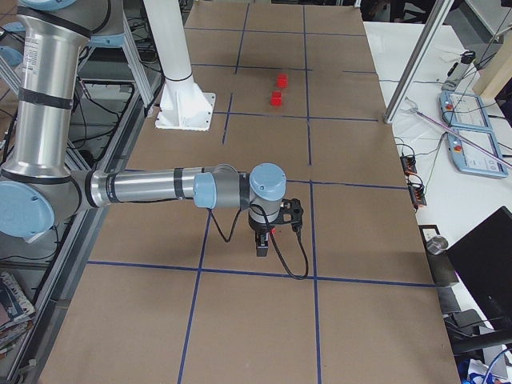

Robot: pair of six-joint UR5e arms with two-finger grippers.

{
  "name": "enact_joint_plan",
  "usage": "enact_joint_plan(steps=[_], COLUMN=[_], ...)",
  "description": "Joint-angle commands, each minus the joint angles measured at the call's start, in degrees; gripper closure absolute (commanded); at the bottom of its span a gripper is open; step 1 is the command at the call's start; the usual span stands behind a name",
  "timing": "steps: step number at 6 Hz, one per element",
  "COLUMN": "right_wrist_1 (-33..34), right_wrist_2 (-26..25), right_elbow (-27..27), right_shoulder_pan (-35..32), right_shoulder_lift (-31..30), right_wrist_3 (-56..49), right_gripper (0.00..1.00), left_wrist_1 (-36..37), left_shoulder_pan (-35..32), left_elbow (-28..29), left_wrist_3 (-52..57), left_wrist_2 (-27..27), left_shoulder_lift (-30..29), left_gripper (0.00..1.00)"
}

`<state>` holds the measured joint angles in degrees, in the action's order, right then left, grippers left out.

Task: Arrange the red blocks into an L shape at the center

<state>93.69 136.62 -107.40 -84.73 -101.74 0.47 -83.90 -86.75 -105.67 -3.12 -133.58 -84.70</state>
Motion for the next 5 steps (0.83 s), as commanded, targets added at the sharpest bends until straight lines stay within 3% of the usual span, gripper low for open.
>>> enact_joint_plan(steps=[1,5], right_wrist_1=[0.0,0.0], right_wrist_2=[0.0,0.1], right_elbow=[0.0,0.0], right_shoulder_pan=[0.0,0.5], right_shoulder_lift=[0.2,0.5], right_wrist_3=[0.1,0.1], right_gripper=[0.00,0.00], left_wrist_1=[-0.9,-0.7], left_shoulder_pan=[0.1,0.1], left_elbow=[-0.1,-1.3], left_wrist_3=[0.0,0.0], left_wrist_2=[0.0,-0.4], left_shoulder_lift=[0.1,0.8], left_gripper=[0.00,0.00])
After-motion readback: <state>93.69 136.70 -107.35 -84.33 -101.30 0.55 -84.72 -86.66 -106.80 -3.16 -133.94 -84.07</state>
